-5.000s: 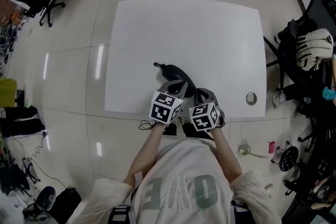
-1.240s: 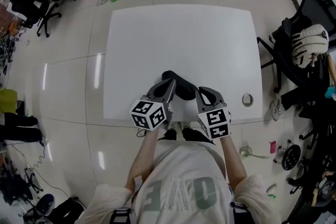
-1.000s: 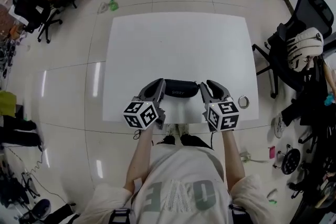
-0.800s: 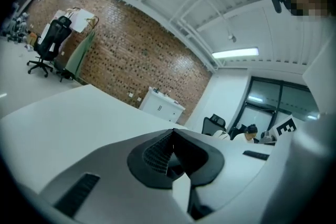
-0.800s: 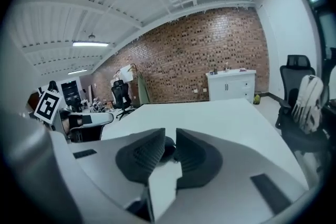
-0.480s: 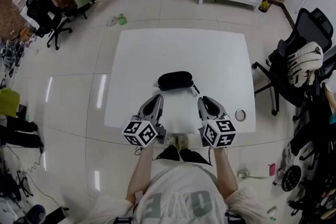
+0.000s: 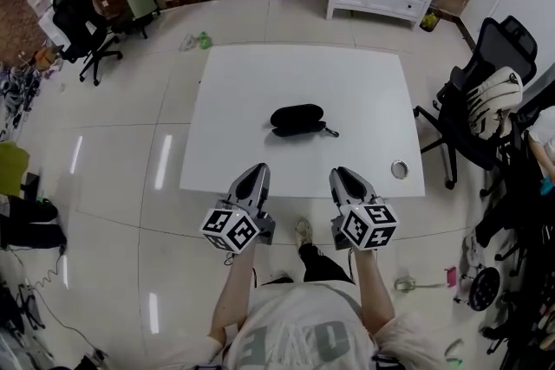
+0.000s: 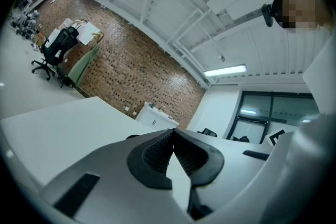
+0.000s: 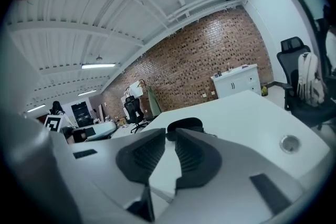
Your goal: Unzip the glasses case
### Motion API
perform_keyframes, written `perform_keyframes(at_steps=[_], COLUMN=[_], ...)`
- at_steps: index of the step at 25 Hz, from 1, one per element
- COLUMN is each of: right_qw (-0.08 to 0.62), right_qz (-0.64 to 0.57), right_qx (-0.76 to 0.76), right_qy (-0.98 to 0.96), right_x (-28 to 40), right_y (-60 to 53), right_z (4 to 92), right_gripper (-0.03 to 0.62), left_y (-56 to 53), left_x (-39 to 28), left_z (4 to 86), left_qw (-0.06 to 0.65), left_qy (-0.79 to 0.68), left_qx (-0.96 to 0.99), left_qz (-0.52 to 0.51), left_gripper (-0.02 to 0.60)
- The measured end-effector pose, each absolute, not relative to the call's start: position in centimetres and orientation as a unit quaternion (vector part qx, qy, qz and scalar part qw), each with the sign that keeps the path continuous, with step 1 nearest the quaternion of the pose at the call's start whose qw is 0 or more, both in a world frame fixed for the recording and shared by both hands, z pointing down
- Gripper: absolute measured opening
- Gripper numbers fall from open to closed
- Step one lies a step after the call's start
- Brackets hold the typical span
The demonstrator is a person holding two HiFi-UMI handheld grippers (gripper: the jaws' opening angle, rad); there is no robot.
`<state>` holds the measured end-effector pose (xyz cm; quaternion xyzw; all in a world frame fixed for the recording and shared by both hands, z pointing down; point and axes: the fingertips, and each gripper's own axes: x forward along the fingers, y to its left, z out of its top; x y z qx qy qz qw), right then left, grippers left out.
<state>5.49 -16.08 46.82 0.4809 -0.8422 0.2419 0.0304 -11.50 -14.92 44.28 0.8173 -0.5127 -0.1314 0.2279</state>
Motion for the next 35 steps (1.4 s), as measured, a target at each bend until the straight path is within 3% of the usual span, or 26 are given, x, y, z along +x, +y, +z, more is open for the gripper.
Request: perform_keyframes(at_steps=[16,28,29,35], right_qw=[-0.008,-0.034,-0.035,-0.053], right_qz=[0.235,0.232,0.23,0.203], right_qx=[0.503,0.52,0.522,0.527], right_qy=[-0.832,-0.821,-0.821,-0.824], right_x=[5.0,12.5,12.8,13.8], right_y=[18.2,54.1,56.4,64.4], right_z=[43.6,43.3,42.8,39.2], right_gripper=[0.06,0.052,0.006,0.002], left_y=[18.2,54.3,56.5,64.0], left_x=[-16.2,-7.6,-7.3,-5.6], left_z=[41.2,38.8,38.4,35.8], left_qw=[0.217,0.203,0.202,0.156], left_qy=[-0.529,-0.509,-0.509,-0.515], left_qx=[0.803,0.813,0.814,0.823], left_qz=[-0.167,-0.198,-0.193,-0.18], left_gripper=[0.003,0.003,0.003,0.003])
